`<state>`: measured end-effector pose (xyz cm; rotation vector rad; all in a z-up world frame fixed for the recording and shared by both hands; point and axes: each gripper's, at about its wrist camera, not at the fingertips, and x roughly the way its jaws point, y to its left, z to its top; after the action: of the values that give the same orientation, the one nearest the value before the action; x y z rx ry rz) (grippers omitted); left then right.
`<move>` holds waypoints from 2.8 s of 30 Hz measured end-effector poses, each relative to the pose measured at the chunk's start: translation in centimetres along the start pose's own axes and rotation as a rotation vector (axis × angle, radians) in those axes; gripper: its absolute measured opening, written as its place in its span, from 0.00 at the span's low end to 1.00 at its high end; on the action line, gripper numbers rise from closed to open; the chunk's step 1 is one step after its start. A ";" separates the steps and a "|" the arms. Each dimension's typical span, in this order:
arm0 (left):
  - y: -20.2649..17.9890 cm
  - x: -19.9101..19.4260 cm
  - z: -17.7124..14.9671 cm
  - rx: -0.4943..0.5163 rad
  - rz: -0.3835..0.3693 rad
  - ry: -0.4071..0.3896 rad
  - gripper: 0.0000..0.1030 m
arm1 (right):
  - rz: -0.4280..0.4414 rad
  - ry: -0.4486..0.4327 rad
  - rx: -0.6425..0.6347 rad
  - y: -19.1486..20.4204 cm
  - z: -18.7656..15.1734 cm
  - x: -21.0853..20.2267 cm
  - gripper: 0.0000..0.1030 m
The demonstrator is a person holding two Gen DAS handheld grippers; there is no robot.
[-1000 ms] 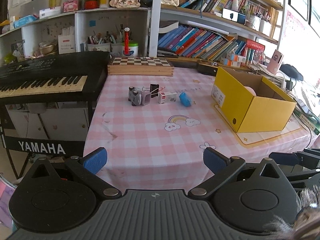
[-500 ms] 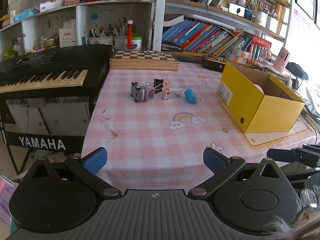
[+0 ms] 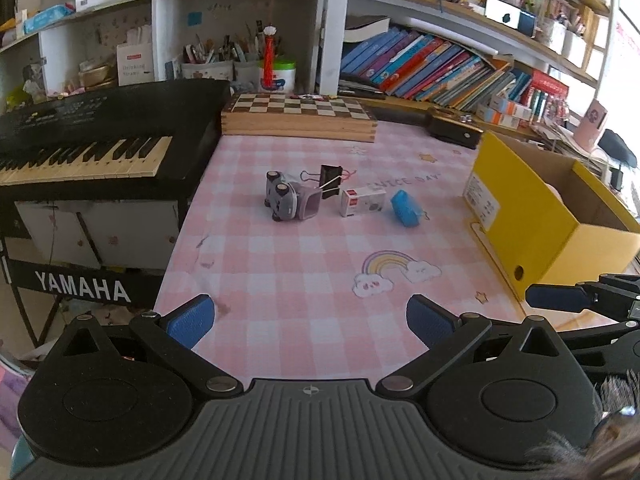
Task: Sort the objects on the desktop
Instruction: 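Lower both tools toward the grey toy truck and the blue plastic object, then grasp the grey toy truck with the left gripper while the right grasps the blue plastic object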
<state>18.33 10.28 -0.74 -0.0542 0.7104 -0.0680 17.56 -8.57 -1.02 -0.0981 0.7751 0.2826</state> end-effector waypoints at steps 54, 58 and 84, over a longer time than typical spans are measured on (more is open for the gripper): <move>0.7 20.0 9.6 -0.049 0.107 0.148 0.63 | 0.012 0.106 0.033 -5.2 9.1 16.8 0.63; 0.7 20.5 9.5 -0.051 0.110 0.151 0.54 | 0.017 0.117 0.035 -5.4 9.2 17.3 0.58; 2.4 12.3 8.7 -0.134 0.021 0.046 0.40 | 0.040 -0.007 -0.026 -4.5 9.2 11.8 0.29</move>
<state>33.46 11.87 -2.30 -0.1740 0.7611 -0.0017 33.10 -8.54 -2.80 -0.1060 0.7671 0.3309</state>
